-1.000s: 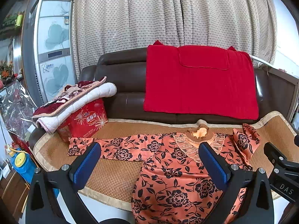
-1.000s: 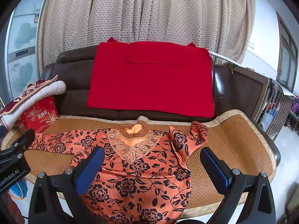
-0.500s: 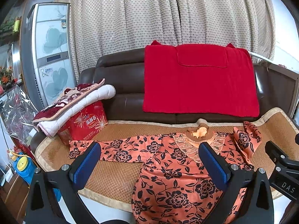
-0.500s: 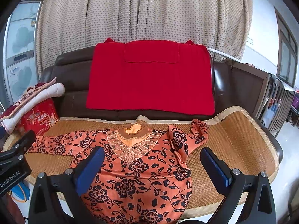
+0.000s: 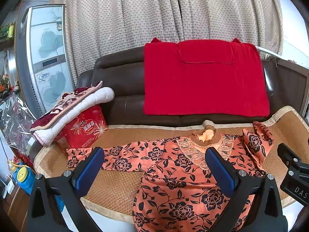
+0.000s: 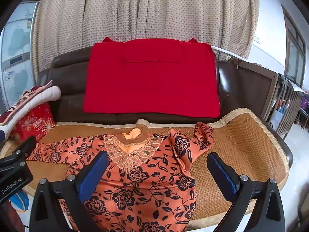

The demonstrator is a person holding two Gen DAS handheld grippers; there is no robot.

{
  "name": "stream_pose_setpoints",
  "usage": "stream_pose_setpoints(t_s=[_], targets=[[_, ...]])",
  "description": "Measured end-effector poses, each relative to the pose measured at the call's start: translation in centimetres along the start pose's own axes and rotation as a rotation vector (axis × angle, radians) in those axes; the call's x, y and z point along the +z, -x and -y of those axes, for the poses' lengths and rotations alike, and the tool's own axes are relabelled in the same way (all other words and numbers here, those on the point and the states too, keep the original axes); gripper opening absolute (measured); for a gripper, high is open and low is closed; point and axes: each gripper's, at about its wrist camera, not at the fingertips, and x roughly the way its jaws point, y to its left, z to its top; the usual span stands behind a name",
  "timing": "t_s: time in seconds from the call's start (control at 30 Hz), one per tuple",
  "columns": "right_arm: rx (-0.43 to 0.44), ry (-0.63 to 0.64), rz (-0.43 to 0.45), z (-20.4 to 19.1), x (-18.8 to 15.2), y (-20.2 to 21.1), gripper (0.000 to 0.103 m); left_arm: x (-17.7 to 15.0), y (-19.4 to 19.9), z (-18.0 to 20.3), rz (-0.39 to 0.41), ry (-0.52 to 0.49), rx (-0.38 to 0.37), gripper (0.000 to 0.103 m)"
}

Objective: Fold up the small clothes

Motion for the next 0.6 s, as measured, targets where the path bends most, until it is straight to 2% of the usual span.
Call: stream_pose_setpoints(t_s=[0.23,0.43,0.5,0.6], targets=[[-0.031,-0.017,-0.009,0.9,0.7,-3.4,0.103,0.8,-3.7,2.1,-0.013,-0.019,-0.013,0.103],[-0.064,-0.051,-0.006,2.2,1.5,-8.0,0.103,1.1,-9.7,4.1,-0.041,-0.002,-0.052,0.103],[-0.043,-0.078,-0.011,3.1,1.5,-10.4,0.103,0.9,-12.8,4.7,-0.069,0.025,-0.062,0.103],[0.065,-0.193,-0.030,6.8,1.5,-14.9,0.103,0.2,-17.6,5.4,-0.111,0.067,-0.053,0.103]])
